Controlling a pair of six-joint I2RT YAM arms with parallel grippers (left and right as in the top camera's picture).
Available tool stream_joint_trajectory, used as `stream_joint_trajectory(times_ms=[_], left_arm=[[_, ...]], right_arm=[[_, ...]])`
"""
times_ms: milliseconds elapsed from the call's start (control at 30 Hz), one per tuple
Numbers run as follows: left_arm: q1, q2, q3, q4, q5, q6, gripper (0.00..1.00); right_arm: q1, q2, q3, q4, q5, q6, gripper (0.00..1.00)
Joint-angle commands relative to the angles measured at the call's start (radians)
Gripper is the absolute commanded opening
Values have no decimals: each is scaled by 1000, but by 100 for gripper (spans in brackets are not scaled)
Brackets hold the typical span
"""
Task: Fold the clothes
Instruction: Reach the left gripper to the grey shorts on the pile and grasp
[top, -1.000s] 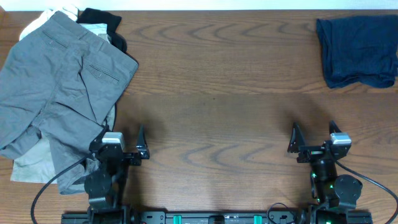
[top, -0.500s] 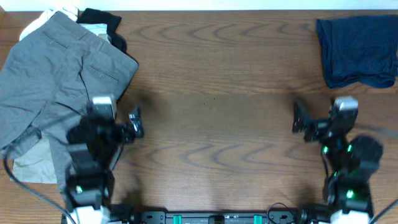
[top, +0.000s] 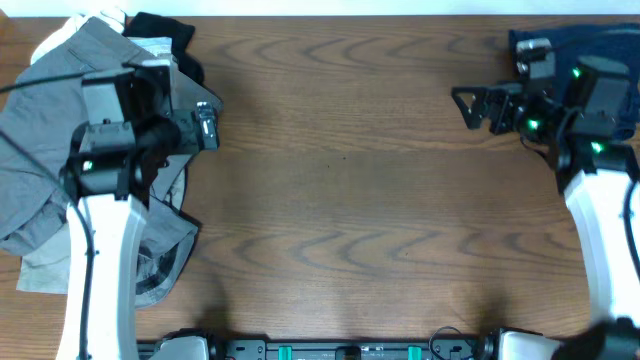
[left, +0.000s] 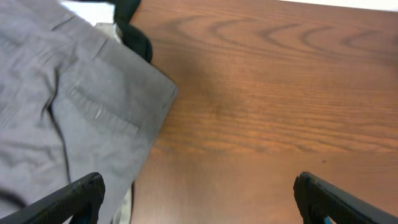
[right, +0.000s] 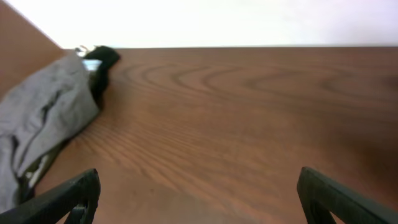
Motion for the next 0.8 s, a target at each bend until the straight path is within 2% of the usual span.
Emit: stream_joint_trajectory(times_ms=[0,133,200,400,567,767], left_arm=[[5,79,15,29,23,53,98],[5,195,15,70,18,58,100],[5,259,15,95,7,58,97],[4,424,15,142,-108,60,94],[4,510,15,174,-234,94,94],[4,576,15,219,-275,122,93]], right_arm=[[10,62,24,48,-117,31,99],[11,117,24,70,-115,40,99],[11,140,24,63,-110,40,99],[16,189,23,37,-85,30,99],[35,221,23,16,-61,18,99],[77,244,23,5,-2,18,99]])
